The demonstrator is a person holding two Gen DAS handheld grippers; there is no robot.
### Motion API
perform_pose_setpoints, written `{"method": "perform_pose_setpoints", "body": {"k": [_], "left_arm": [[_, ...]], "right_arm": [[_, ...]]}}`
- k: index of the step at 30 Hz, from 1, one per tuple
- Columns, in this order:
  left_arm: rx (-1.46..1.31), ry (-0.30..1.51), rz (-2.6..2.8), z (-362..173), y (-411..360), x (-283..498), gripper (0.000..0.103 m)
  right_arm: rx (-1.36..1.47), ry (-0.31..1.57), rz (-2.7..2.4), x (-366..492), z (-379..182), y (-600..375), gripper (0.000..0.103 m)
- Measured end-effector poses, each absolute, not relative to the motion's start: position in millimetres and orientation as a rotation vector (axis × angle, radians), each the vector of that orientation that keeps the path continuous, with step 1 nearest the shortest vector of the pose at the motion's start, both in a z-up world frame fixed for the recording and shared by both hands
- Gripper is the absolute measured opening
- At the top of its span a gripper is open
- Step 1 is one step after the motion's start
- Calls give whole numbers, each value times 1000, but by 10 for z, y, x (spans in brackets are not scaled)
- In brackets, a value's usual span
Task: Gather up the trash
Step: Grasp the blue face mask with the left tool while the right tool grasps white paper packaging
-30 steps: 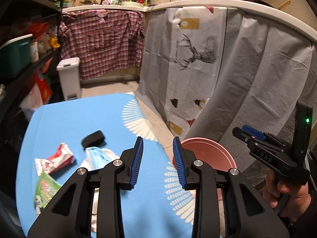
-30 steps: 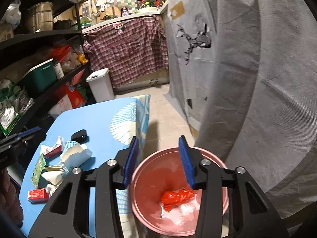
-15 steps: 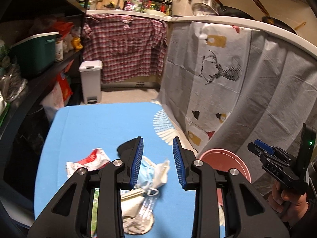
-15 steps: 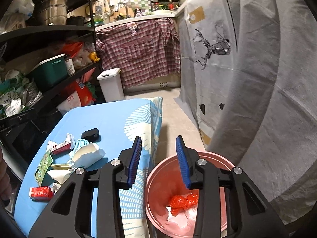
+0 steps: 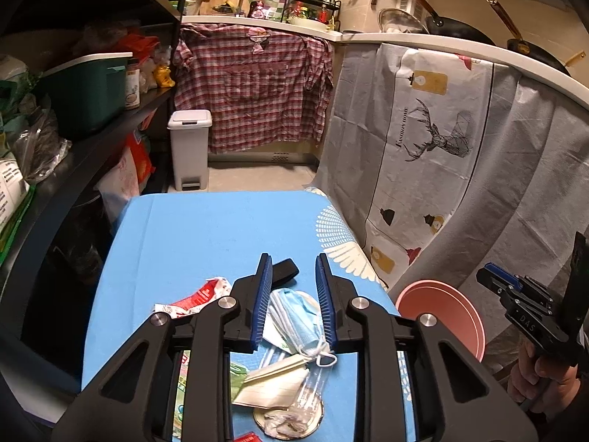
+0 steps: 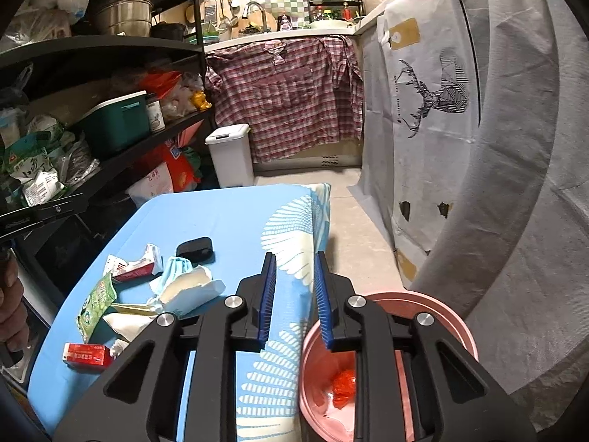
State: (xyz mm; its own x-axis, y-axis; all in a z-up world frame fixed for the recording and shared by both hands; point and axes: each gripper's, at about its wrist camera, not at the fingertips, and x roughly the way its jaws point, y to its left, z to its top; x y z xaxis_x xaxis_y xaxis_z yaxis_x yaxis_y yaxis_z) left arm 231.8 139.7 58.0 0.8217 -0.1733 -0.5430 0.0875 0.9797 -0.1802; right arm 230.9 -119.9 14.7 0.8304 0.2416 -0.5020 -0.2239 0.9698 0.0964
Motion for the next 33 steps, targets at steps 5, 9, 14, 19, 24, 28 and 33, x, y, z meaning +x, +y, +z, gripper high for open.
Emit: {"method": "perform_pose_setpoints", "body": {"k": [5,9,14,19,24,28,33], "left_arm": [[-162,580,-114,608,1534,2330,22],[-181,591,-81,580,1699,2382,22],[-208,606,-19,510,1979,2462,22],[-234,636,33,384,2225,2529,22],[-242,679,43,243,2283,2589,22],[-217,704,12,164,2154,2647,22],[-240,769,-116,-20,1835,2731,22]], "right_arm": [[86,565,268,2389,105,-1163,22],[92,584,308,2451,50,-1030,23],[103,636,385,2548,-84,-766,24],[94,684,454,2631,-233,-466,36],[88,738,510,2710,-367,-207,48],[80,789,531,2788,-474,-69,50],[81,837,524,2855,-596,-55,50]]}}
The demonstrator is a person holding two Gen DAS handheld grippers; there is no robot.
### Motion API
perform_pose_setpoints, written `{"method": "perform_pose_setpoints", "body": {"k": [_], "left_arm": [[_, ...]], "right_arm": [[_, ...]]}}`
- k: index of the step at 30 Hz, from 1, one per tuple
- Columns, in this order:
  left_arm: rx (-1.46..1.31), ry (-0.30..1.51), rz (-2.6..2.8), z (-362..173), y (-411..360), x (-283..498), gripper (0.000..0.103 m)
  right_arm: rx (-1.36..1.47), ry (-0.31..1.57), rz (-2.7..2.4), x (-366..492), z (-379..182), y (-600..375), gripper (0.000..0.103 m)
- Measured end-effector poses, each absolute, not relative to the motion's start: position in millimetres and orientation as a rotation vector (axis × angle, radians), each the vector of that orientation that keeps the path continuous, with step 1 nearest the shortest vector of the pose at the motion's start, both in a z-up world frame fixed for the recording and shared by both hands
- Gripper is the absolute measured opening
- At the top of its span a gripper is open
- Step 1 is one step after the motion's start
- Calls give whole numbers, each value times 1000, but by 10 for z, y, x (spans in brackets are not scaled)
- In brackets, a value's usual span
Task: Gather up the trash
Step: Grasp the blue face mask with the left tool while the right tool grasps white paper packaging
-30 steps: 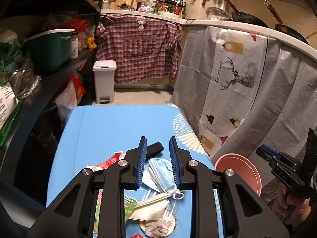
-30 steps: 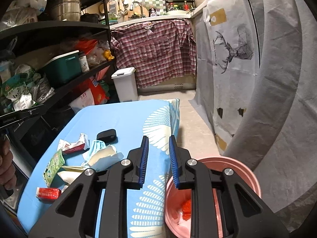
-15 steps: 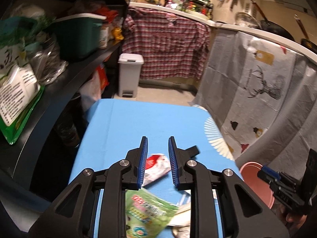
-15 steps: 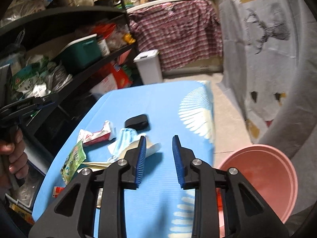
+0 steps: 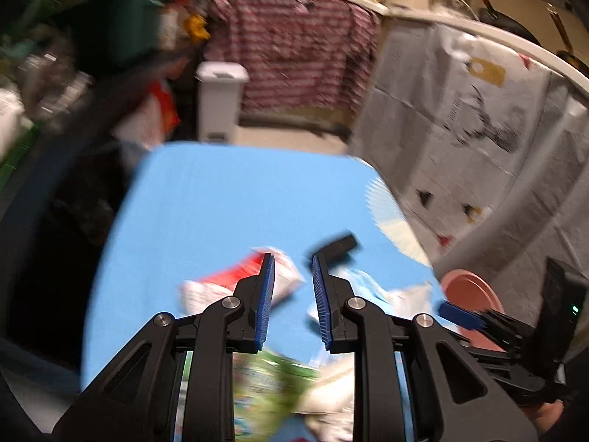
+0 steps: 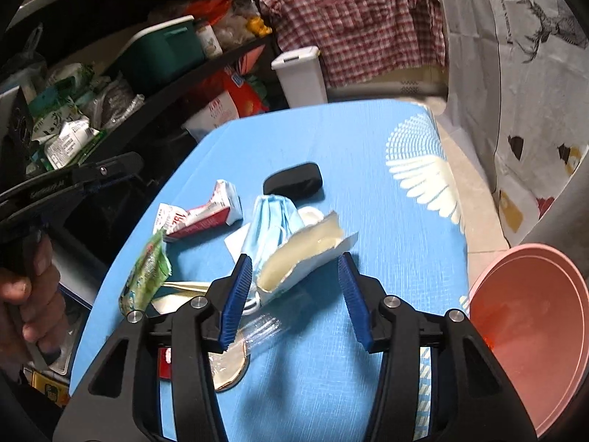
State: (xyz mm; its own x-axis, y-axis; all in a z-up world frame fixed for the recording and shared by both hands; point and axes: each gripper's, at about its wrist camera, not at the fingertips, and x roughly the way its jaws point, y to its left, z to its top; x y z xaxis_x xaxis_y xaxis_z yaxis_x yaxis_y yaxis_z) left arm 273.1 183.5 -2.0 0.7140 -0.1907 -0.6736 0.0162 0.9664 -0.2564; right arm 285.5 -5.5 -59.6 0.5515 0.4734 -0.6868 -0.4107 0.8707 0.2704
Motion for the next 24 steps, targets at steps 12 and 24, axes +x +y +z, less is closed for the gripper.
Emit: {"method": "perform_pose_setpoints", "body": {"k": [12,24], "left_arm": [[-258,965,-263,-592,1259,2980,35],[-231,942,-241,-516,1284,2969,1]], "right_arm": [[76,848,542,2871,-667,-86,46],[77,866,570,2860,-687,-92,24]]}}
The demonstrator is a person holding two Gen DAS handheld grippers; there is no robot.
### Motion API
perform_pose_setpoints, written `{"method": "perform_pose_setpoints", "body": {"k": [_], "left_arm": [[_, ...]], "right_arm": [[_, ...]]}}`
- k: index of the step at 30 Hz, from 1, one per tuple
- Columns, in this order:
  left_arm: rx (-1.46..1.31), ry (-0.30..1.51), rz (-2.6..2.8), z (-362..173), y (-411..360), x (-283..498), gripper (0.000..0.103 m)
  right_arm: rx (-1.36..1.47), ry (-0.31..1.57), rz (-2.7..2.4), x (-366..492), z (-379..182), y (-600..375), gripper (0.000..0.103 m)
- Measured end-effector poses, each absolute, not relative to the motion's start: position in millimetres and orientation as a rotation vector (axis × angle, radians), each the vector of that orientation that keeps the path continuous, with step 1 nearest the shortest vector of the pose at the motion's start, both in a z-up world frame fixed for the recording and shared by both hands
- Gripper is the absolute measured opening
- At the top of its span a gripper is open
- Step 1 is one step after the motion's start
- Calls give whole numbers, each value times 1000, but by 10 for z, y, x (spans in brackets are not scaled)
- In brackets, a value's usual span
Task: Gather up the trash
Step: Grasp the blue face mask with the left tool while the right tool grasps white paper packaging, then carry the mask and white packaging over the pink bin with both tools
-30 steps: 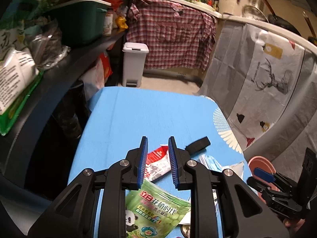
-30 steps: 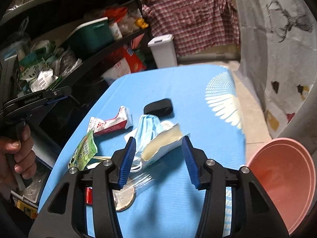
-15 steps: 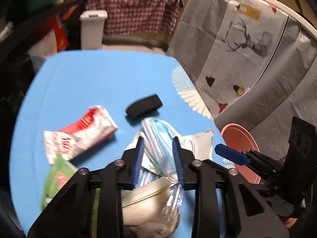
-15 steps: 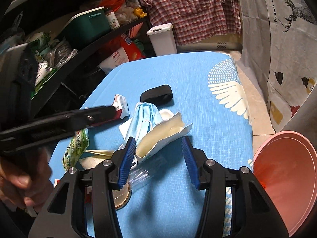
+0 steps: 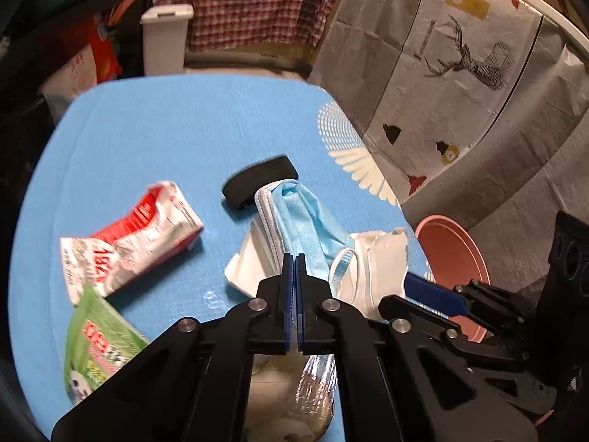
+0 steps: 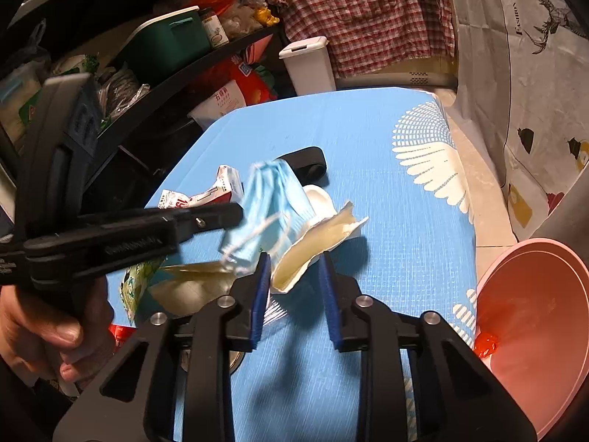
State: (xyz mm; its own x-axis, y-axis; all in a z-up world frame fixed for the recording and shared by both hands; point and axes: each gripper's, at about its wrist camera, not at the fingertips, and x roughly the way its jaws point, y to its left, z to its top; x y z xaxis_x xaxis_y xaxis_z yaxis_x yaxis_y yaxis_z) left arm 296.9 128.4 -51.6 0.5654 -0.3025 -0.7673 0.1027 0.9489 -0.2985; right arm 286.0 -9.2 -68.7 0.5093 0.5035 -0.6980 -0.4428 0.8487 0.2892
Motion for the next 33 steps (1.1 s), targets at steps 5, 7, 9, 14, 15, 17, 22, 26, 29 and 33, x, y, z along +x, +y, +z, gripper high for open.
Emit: {"method": "perform_pose_setpoints", "body": {"k": [5,7,9,14,15,17,22,26,29,33], "left_arm": [[-222,885,-184,-341,1416,2920,1],[-216,847,-160,-248,1479,2877,1],[-216,821,-141,-185,1522,2859,1],[-231,767,-108,-31,1622,2792,1],[-228,756,-103,-2,1627,2775,1],[-226,718,-92,81,1647,2717,1],[-229,678,-81,208,1675,2636,1],[-223,657,-68,281,1683,2566,1],[-219,644,-67,325,1664,2508,1],[-215,632,-71,380,1638,2437,1]], "right_arm": [[73,860,559,2838,-673,-116,18],[68,858,554,2835,-672,-123,14],[61,853,549,2823,-664,-137,11],[40,829,536,2779,-617,-154,10],[34,821,531,2763,-602,-161,10],[32,808,526,2735,-570,-177,10],[48,757,516,2670,-421,-259,10],[59,718,514,2603,-314,-324,9],[61,693,503,2551,-242,-372,9],[63,665,491,2473,-138,-441,9]]}}
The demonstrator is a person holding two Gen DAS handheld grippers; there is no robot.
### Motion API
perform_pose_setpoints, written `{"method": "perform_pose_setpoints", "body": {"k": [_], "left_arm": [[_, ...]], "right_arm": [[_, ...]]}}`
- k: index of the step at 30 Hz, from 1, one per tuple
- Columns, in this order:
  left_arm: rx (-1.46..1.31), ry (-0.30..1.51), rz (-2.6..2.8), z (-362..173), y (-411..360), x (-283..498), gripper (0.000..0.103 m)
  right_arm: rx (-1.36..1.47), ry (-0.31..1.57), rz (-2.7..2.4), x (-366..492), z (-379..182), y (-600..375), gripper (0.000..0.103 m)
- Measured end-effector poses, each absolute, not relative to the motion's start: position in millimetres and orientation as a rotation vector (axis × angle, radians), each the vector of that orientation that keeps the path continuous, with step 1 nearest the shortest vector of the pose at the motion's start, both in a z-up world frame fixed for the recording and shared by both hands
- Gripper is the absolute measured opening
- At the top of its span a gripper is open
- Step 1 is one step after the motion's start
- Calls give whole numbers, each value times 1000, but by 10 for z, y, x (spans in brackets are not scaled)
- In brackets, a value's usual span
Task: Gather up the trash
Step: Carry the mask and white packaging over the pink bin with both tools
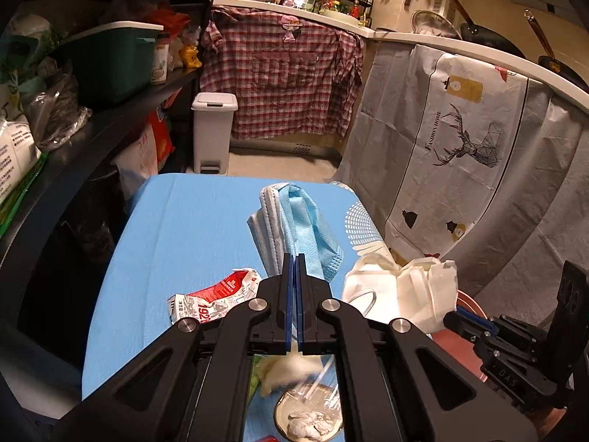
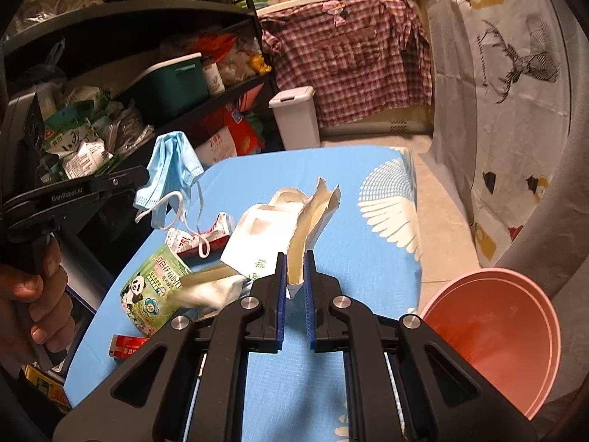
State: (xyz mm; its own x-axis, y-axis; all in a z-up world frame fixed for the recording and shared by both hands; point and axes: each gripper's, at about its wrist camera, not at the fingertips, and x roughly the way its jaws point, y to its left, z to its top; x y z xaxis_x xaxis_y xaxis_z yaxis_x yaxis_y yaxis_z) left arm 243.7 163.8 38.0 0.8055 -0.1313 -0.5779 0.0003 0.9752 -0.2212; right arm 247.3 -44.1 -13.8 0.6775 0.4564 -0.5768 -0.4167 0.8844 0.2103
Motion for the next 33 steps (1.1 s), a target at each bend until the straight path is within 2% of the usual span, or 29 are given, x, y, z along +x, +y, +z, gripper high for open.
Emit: {"method": "perform_pose_setpoints", "body": {"k": [24,33], "left_arm": [[-169,594,-113,590,1329,2116,1],[-124,592,-136,574,1142,2090,1]], "right_arm": [[-42,506,392,2064,545,-1104,9],[-4,498,332,2109,425,-1374,9]]}}
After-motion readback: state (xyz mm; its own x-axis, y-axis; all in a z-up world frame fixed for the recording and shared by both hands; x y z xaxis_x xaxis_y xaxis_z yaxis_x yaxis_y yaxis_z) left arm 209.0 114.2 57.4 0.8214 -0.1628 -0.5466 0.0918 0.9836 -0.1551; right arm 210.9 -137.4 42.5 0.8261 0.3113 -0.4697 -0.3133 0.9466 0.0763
